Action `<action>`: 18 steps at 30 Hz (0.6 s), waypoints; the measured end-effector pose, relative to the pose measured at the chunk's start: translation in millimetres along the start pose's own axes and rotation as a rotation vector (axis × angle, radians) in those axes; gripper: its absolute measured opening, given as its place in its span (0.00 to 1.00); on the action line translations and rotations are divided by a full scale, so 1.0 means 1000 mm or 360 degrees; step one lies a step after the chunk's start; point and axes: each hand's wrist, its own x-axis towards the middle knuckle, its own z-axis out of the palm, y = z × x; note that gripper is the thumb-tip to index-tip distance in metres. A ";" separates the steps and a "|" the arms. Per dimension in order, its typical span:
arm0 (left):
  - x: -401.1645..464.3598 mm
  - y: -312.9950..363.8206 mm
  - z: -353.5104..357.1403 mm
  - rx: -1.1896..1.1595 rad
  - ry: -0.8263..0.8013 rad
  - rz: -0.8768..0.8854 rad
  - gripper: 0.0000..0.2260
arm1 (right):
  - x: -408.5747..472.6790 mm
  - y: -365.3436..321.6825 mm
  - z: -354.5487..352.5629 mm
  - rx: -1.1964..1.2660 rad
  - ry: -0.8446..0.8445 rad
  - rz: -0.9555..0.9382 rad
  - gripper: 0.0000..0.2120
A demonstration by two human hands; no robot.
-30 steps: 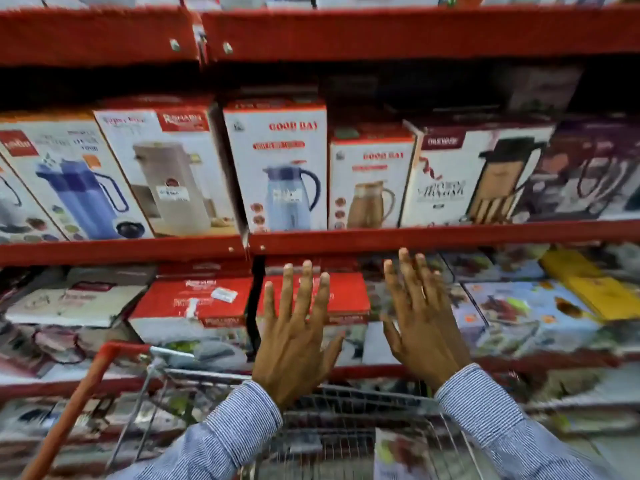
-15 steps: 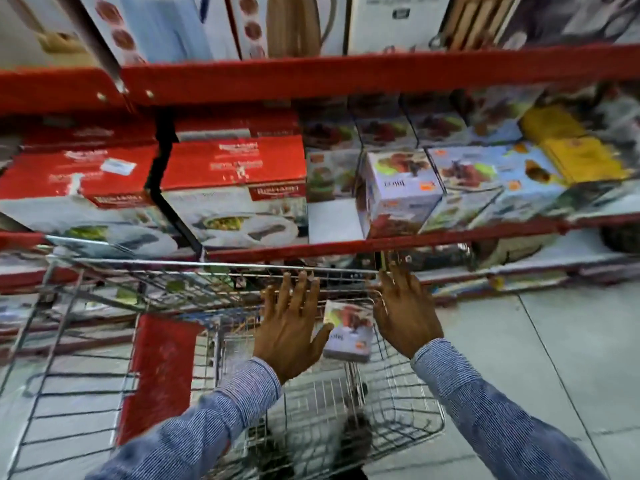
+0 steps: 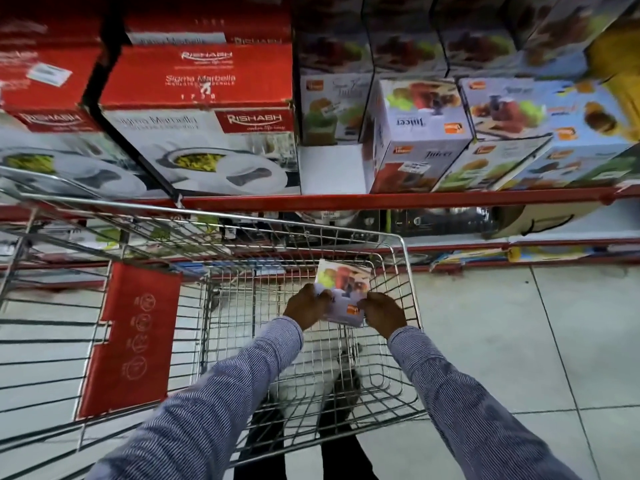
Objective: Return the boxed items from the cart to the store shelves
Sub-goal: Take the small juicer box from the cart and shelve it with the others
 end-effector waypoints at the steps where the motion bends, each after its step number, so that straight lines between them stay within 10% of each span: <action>1: -0.002 0.002 -0.001 -0.0066 0.0012 -0.0013 0.22 | -0.001 -0.001 0.000 0.0103 0.0013 0.0022 0.05; 13: -0.113 0.039 -0.052 -0.0247 0.0472 0.0427 0.04 | -0.072 -0.056 -0.048 0.0245 0.0281 -0.0488 0.12; 18: -0.167 0.074 -0.083 -0.0256 0.0608 0.0722 0.12 | -0.110 -0.101 -0.080 0.0298 0.0447 -0.0825 0.08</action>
